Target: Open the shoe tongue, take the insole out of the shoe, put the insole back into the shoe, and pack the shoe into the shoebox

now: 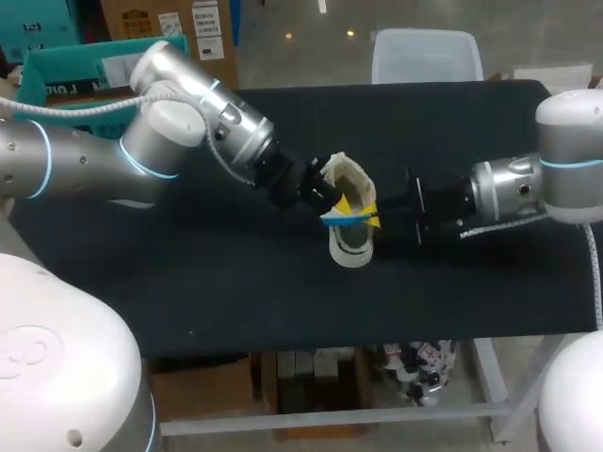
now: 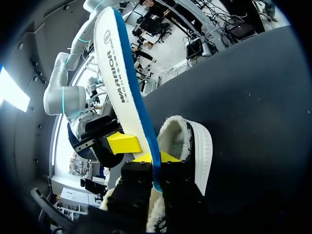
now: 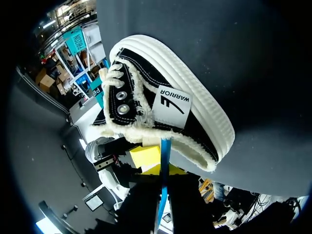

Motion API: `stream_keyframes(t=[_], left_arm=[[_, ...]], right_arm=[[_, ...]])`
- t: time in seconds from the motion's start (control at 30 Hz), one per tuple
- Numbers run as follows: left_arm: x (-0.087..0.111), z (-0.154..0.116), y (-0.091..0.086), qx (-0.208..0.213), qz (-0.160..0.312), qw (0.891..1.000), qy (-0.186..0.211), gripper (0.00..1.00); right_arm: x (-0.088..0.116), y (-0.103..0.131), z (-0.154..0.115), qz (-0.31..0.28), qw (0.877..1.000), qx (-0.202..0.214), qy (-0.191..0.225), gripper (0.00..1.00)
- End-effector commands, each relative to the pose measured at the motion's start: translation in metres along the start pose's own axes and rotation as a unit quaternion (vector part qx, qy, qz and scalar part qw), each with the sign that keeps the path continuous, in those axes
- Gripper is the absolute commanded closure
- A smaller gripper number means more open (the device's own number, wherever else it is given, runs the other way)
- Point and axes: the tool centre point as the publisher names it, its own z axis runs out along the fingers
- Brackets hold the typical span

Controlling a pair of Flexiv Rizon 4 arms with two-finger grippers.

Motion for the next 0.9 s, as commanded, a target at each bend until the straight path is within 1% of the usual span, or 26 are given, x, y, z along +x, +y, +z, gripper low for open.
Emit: stream_keyframes(t=[0.03,0.1,0.17,0.2,0.23,0.27,0.3,0.57,0.7,0.9], left_arm=[[-0.004,-0.003,-0.010,0.004,0.002,1.000,-0.001,0.57],[-0.004,-0.004,-0.014,0.007,0.004,1.000,-0.001,0.58],[-0.004,-0.004,-0.016,0.010,0.003,1.000,-0.001,0.69],[-0.004,-0.004,-0.017,0.012,0.003,1.000,0.000,0.72],[-0.003,-0.003,-0.018,0.013,0.003,1.000,0.001,0.83],[-0.003,-0.002,-0.017,0.013,0.002,1.000,0.002,0.98],[-0.002,-0.001,-0.016,0.014,0.001,1.000,0.003,1.00],[-0.001,0.004,-0.011,0.017,-0.004,1.000,0.017,1.00],[0.002,0.006,-0.001,0.018,-0.010,1.000,0.022,1.00],[0.010,0.005,0.016,0.015,-0.027,0.999,0.017,1.00]], right_arm=[[0.000,0.004,0.001,-0.001,1.000,0.003,0.001,1.00],[0.000,0.003,0.000,-0.002,1.000,0.002,0.001,1.00],[0.000,0.002,-0.001,-0.003,1.000,0.002,0.002,1.00],[-0.001,0.002,-0.001,-0.003,1.000,0.002,0.002,1.00],[-0.001,0.002,-0.001,-0.003,1.000,0.001,0.002,1.00],[-0.001,0.002,-0.001,-0.004,1.000,0.001,0.003,1.00],[-0.001,0.002,-0.001,-0.004,1.000,0.001,0.003,1.00],[-0.001,0.007,-0.001,-0.001,1.000,-0.004,-0.001,1.00],[0.002,0.012,0.002,0.000,1.000,-0.004,-0.005,1.00],[0.008,0.021,0.008,0.002,1.000,-0.005,-0.014,1.00]])
